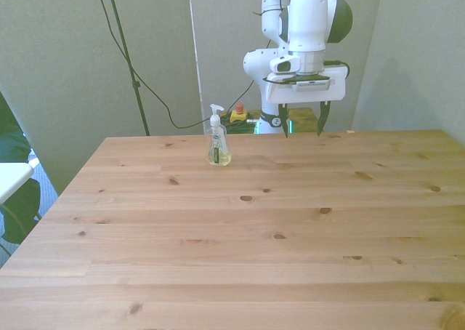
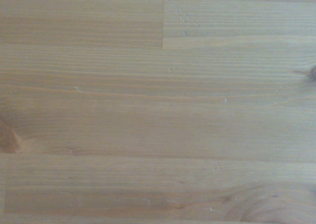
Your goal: Knock down the sanitizer
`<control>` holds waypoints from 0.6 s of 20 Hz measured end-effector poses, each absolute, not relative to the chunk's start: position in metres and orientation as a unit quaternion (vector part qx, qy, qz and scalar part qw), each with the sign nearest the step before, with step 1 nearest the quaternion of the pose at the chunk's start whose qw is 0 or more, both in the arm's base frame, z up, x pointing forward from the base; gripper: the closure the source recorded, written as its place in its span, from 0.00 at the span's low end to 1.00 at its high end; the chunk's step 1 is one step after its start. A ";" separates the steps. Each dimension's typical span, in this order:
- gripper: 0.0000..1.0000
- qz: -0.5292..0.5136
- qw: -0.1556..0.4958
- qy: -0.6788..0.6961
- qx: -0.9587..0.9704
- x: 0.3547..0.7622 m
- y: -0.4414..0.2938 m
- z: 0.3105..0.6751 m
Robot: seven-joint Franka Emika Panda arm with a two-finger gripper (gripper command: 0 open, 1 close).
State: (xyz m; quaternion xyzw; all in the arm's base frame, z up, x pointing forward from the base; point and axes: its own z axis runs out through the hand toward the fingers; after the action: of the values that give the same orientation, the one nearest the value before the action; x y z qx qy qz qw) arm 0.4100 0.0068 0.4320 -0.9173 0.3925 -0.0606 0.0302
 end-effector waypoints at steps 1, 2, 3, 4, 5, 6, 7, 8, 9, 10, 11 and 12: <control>0.00 -0.060 0.030 0.393 -0.917 0.410 0.007 0.432; 0.00 -0.060 0.029 0.393 -0.917 0.410 0.007 0.431; 1.00 -0.059 0.028 0.392 -0.918 0.410 0.007 0.430; 1.00 -0.057 0.027 0.393 -0.918 0.411 0.006 0.429; 1.00 -0.055 0.027 0.394 -0.917 0.411 0.004 0.427; 1.00 -0.054 0.026 0.397 -0.916 0.412 0.001 0.426; 1.00 -0.053 0.025 0.400 -0.914 0.412 -0.004 0.426; 1.00 -0.051 0.022 0.403 -0.914 0.411 -0.008 0.425; 1.00 -0.047 0.019 0.403 -0.914 0.410 -0.011 0.425; 1.00 -0.041 0.017 0.403 -0.914 0.408 -0.014 0.425; 1.00 -0.036 0.015 0.402 -0.915 0.405 -0.016 0.426; 1.00 -0.032 0.014 0.400 -0.916 0.402 -0.018 0.428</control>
State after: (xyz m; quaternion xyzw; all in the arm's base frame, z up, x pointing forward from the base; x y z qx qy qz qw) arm 0.4024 -0.0182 0.4284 -0.9160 0.3997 -0.0317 0.0141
